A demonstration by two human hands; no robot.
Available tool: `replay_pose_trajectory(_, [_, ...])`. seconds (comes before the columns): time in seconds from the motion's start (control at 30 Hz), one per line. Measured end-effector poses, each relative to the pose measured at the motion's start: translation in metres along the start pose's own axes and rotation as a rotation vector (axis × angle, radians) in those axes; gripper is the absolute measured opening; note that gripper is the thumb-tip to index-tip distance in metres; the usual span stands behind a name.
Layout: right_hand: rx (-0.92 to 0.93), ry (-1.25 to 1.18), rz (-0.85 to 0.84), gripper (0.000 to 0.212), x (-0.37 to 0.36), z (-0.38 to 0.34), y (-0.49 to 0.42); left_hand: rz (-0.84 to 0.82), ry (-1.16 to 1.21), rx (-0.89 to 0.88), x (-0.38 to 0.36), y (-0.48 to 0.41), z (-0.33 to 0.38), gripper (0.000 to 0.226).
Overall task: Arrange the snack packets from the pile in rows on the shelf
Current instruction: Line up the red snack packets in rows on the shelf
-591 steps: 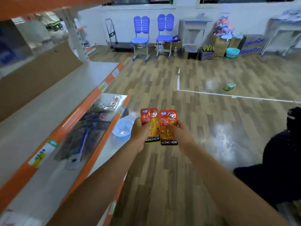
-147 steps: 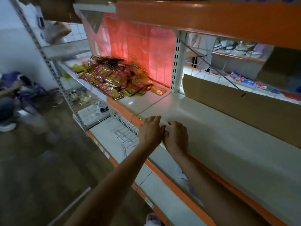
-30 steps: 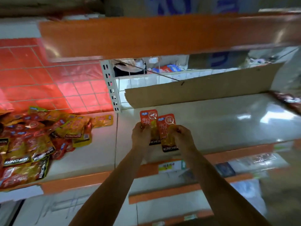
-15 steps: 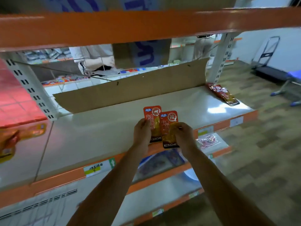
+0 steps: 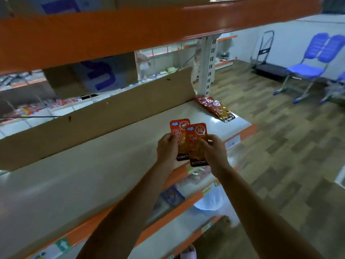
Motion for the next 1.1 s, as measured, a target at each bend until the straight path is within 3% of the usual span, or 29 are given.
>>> replay_pose_trajectory(0.17, [-0.007, 0.050, 0.041, 0.022, 0.014, -0.002, -0.070, -0.008, -0.060, -0.019, -0.067, -0.045, 0.014, 0.021])
replay_pose_trajectory(0.67, [0.042, 0.184, 0.058, 0.019, 0.026, 0.004, -0.201, 0.012, -0.132, -0.017, -0.154, -0.126, 0.020, 0.012])
replay_pose_trajectory(1.1, [0.106, 0.341, -0.157, 0.017, 0.044, 0.013, -0.278, 0.497, -0.130, 0.069, -0.167, -0.132, 0.024, 0.013])
Point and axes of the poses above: each hand's wrist, its own y-axis away from the middle knuckle, its own x-axis out of the back of the hand, z = x × y, the point moved 6 cm from there along -y, towards the middle knuckle, and after that the axes turned 7 degrees about z, right-handed, at the moved point
